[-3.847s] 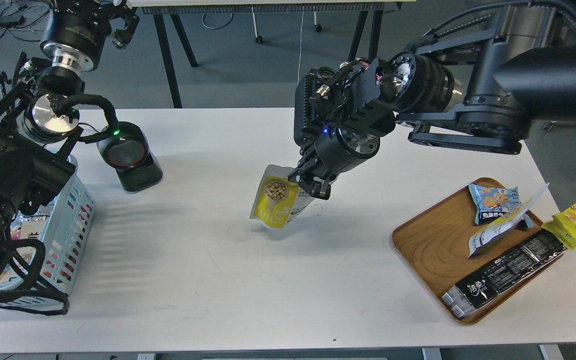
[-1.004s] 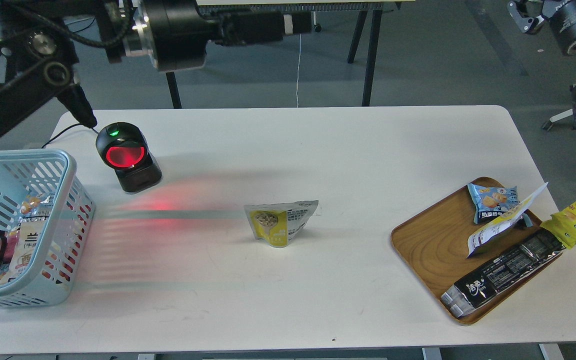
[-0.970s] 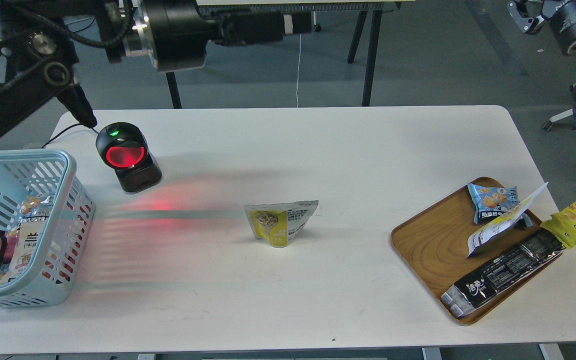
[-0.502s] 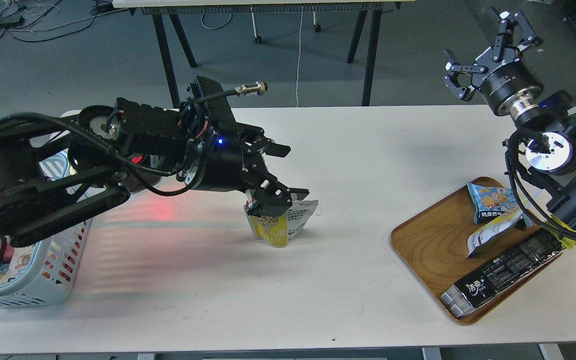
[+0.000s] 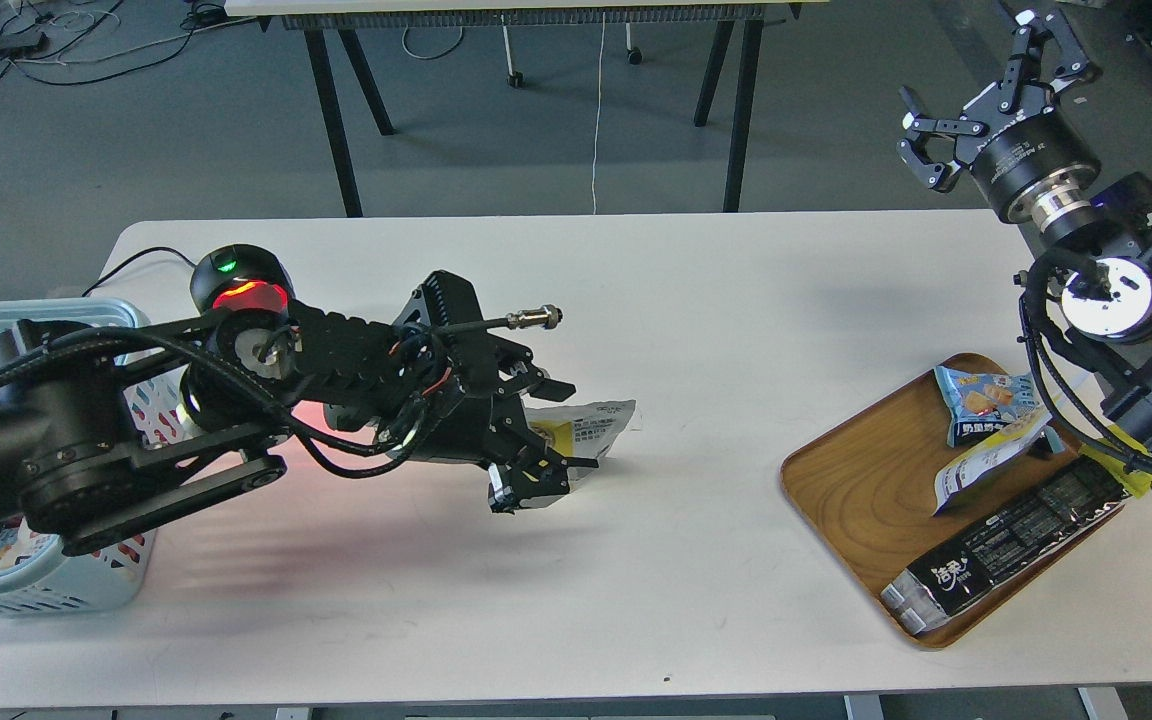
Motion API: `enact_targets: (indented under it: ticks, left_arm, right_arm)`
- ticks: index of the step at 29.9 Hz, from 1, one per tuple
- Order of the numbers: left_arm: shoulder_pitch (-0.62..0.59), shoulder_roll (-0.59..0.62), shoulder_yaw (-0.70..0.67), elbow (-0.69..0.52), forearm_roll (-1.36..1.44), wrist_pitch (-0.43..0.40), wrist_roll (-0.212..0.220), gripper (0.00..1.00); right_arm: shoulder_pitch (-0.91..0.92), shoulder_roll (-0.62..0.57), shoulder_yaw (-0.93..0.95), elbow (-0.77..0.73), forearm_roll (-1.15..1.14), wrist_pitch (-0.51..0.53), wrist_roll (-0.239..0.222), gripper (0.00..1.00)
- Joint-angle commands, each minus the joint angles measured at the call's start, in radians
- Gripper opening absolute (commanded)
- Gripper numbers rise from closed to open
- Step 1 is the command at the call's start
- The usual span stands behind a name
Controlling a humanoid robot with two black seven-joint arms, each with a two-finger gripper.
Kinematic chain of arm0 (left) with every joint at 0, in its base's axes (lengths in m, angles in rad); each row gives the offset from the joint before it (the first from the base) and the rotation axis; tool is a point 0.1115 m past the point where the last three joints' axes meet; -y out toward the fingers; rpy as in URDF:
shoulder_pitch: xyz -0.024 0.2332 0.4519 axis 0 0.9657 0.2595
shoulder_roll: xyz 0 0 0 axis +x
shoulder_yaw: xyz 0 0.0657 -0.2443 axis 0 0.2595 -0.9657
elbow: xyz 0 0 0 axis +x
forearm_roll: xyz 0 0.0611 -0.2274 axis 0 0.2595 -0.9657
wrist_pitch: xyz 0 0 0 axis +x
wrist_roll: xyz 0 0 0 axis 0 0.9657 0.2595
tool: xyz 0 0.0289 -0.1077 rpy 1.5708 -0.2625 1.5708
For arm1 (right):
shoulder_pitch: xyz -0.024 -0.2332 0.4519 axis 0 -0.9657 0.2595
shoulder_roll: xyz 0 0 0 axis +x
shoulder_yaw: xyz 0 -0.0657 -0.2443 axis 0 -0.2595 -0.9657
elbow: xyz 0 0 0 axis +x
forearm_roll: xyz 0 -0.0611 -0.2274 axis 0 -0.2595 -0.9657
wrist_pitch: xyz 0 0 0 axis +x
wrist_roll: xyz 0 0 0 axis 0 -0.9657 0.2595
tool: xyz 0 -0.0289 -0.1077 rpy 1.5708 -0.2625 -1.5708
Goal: Scan snack and place in basket
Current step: 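Reach the left gripper to the yellow bag and grasp it, then hold the yellow bag in front of the barcode scanner with the left gripper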
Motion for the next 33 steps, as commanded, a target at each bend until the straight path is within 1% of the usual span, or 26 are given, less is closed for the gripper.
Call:
enact_targets:
  ticks: [1,7,8,15,17,18,22,24,28,33]
  left_arm:
    - [-0.006,0.0,0.001,0.015,0.0,0.0,0.001,0.63]
    - [-0.012,-0.007,0.002,0.054,0.0,0.0,0.002,0.61]
    - [-0.009,-0.007,0.002,0.059,0.0,0.0,0.002,0.6]
    - [-0.012,-0.01,0.002,0.059,0.0,0.0,-0.001,0.33]
    - [-0.014,-0.01,0.002,0.061,0.0,0.0,0.004,0.24]
    - [-0.014,-0.01,0.002,0.061,0.0,0.0,0.01,0.17]
    - [-0.011,-0.011,0.002,0.061,0.0,0.0,0.01,0.04]
    - [-0.01,-0.011,0.001,0.059,0.0,0.0,0.01,0.01]
    - [-0.012,-0.008,-0.002,0.053,0.0,0.0,0.008,0.01]
    - [-0.009,0.036,-0.016,0.016,0.0,0.0,0.001,0.0]
  right_arm:
    - [0.001,-0.002,-0.002,0.0,-0.001,0.0,0.0,0.99]
    - [0.001,0.0,0.0,0.0,-0.003,0.0,0.001,0.99]
    - [0.002,0.0,0.001,-0.002,-0.003,0.0,0.001,0.99]
    - [0.004,-0.034,0.041,-0.009,-0.003,0.0,0.001,0.99]
    - [0.004,-0.037,0.041,-0.009,-0.003,0.0,0.001,0.99]
    - [0.004,-0.041,0.041,-0.009,-0.003,0.0,0.001,0.99]
    - [0.004,-0.049,0.043,-0.009,-0.003,0.0,0.001,0.99]
    - [0.002,-0.049,0.043,-0.009,-0.003,0.0,0.0,0.99]
    - [0.002,-0.054,0.043,-0.009,-0.003,0.0,0.001,0.99]
    - [0.004,-0.055,0.044,-0.008,-0.003,0.0,0.0,0.99]
